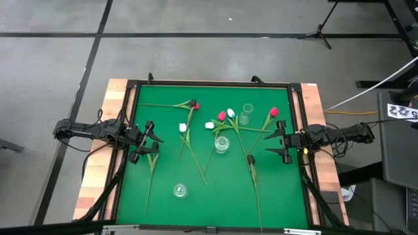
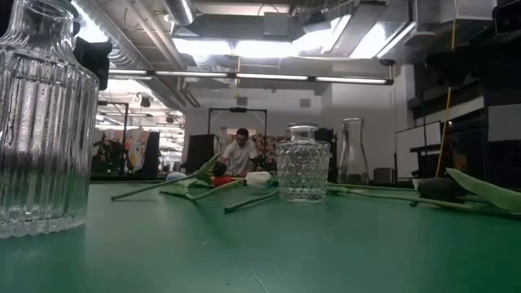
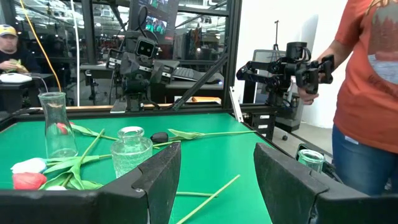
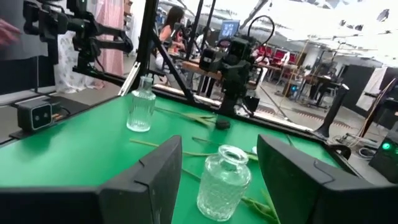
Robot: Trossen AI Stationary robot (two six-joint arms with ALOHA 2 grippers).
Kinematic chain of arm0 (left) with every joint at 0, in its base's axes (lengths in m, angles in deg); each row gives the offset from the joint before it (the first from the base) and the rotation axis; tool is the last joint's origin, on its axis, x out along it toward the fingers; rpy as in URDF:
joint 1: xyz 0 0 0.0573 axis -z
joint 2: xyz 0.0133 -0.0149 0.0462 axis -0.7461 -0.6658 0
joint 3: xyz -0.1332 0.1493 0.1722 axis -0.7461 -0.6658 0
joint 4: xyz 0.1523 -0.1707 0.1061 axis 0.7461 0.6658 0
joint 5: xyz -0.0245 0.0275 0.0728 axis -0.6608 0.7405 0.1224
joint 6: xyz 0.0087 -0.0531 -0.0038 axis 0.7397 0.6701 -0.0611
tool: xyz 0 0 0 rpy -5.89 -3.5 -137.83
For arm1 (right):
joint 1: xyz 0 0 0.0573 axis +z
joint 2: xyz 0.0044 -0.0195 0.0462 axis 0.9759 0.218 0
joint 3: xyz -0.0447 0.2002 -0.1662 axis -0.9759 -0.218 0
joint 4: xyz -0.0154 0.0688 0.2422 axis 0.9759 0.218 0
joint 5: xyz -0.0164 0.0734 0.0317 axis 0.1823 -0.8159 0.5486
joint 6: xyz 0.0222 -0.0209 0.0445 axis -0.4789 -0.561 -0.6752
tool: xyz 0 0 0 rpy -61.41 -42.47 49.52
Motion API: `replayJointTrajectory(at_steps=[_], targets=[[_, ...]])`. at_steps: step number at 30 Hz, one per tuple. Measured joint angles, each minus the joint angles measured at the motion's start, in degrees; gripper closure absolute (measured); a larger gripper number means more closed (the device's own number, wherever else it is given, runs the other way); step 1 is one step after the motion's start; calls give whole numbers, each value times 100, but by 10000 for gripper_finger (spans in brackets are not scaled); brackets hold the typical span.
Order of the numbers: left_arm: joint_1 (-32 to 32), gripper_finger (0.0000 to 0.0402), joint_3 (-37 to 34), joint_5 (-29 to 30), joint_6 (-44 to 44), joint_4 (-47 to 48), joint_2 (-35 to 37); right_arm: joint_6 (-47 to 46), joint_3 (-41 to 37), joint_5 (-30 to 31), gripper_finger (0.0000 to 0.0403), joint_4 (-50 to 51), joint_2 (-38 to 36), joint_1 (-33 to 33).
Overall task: Sort flowers into vase by color
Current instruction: Put the middle white tulip into the top transparent flower vase
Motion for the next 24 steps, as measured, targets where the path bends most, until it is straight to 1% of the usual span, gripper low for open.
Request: replayJointTrajectory(at_steps=[3, 7, 9, 11, 15, 17, 20, 22, 24], targets=[[-2, 202, 0, -2, 0, 0, -1, 3, 0, 282, 194, -11, 0, 0], [-1, 202, 0, -1, 1, 1, 0, 3, 0, 637, 194, -375, 0, 0], [-2, 202, 0, 2, 0, 0, 2, -3, 0, 1080, 194, -529, 0, 2], [-2, 202, 0, 73, 0, 5, 0, -153, 0, 1379, 194, -764, 0, -1], [-2, 202, 0, 131, 0, 11, -1, -336, 2, 1719, 194, -1120, 0, -2], [-2, 202, -2, 131, -30, 7, 1, -696, 2, 1978, 194, -1336, 2, -2], [-2, 202, -2, 193, -100, -97, 1, -1009, 2, 2306, 194, -1900, 0, -2], [-2, 202, -4, 285, 182, -296, -1, -995, 2, 2379, 194, -2370, 2, -2], [-2, 202, -4, 399, 570, -745, -1, -829, 2, 2404, 194, -2931, 0, -2]])
